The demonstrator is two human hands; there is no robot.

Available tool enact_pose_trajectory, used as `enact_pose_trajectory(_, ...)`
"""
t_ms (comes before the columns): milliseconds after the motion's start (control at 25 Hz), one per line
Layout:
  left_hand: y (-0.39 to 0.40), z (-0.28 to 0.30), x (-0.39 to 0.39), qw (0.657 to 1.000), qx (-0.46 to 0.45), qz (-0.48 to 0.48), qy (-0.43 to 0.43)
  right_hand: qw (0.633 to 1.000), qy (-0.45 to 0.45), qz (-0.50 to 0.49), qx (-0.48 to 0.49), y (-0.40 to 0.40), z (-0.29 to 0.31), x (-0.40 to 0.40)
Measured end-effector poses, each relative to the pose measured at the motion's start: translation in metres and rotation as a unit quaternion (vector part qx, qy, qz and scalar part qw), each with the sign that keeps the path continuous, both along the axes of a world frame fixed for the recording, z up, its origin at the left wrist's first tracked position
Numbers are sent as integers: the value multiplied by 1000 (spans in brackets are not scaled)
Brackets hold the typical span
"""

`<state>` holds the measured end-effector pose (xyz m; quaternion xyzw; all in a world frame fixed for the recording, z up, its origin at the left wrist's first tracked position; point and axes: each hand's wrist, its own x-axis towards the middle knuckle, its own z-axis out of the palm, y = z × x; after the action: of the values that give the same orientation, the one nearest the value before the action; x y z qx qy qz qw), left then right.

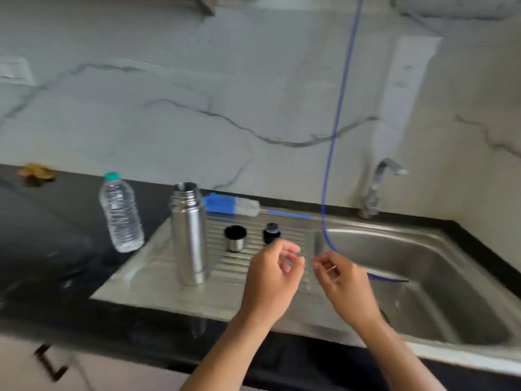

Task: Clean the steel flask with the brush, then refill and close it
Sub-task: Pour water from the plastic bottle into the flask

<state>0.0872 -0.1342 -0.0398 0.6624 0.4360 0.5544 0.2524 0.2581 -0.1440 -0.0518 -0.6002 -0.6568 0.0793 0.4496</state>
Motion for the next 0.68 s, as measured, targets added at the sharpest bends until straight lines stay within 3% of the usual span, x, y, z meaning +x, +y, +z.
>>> enact_pose_trajectory(200, -4, 13, -97, 986, -1, 150, -69, 991, 85, 101, 21, 52, -7, -111)
enact_pose_trajectory(400, 12, 18, -175, 952, 3, 275, -135, 982, 139, 118, 38, 68, -20, -148)
enact_pose_trajectory(520, 55, 19, -227, 924, 5, 371, -95, 974, 172, 137, 50, 62, -26, -141)
enact_pose_trajectory(680, 118, 23, -276, 907, -141, 397, -20, 966, 191, 163, 55, 62, -27, -136)
